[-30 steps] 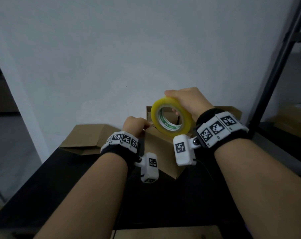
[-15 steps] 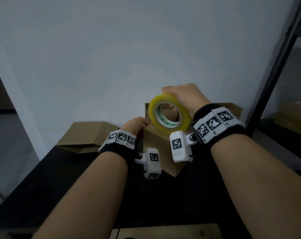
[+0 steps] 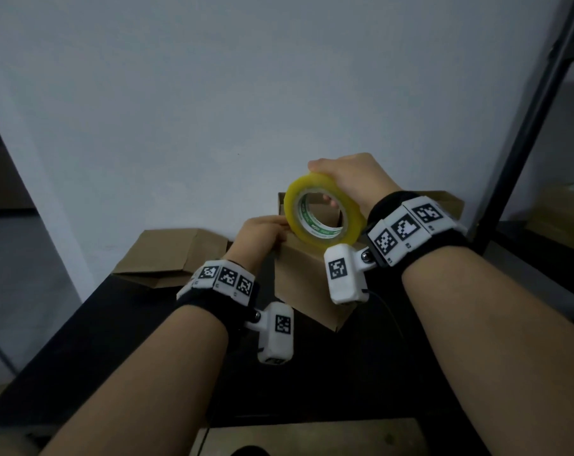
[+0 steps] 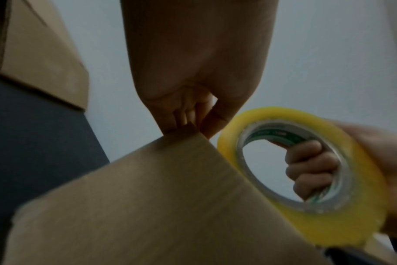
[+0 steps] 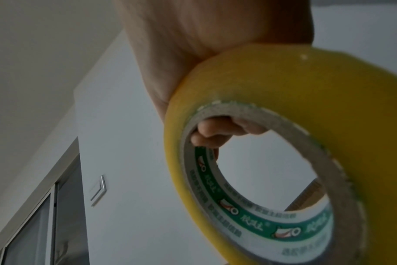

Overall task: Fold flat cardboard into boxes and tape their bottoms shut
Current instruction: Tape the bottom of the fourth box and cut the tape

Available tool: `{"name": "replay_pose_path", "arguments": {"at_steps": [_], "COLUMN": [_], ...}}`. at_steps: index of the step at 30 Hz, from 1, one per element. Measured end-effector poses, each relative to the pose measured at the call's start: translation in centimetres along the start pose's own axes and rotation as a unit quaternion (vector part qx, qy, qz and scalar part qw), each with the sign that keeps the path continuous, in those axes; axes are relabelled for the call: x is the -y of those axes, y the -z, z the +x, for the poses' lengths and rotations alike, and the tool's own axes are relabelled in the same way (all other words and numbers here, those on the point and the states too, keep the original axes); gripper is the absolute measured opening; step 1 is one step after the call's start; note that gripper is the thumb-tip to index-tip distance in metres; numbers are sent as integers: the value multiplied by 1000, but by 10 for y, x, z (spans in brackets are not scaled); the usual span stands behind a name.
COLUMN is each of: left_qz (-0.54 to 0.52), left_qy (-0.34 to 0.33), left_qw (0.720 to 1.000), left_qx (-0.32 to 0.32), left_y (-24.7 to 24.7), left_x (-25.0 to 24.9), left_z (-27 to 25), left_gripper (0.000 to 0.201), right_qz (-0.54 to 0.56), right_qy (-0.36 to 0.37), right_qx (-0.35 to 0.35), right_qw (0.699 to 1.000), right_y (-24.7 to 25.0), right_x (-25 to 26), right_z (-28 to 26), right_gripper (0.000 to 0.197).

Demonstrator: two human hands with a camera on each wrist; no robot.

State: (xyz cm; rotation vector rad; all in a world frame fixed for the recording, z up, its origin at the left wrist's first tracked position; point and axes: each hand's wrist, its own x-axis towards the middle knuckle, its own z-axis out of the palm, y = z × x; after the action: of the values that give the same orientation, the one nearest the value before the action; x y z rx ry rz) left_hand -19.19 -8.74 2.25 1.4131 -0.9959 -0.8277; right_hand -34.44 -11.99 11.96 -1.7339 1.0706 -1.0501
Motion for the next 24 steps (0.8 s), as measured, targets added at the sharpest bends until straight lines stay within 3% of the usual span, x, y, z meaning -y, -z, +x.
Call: {"name": "replay_pose_path", "arguments": {"at_steps": [5, 13, 24], "left_qz": [75, 135, 277], "left_qy": [-21, -60, -76], "left_qw": [996, 989, 957], "left_qx": [47, 34, 32], "left_y": [-1, -6, -9], "left_x": [-2, -1, -2], "left_z": [-13, -23, -22], "left_gripper": [44, 34, 44], "right_qz": [14, 24, 3], "right_qy": [-8, -42, -2], "right_qx": [-6, -12, -42], "right_qw": [1000, 999, 999], "right_y": [0, 8, 18], "right_x": [0, -9, -6], "right_z": [-2, -11, -26], "right_gripper": [35, 52, 40]}}
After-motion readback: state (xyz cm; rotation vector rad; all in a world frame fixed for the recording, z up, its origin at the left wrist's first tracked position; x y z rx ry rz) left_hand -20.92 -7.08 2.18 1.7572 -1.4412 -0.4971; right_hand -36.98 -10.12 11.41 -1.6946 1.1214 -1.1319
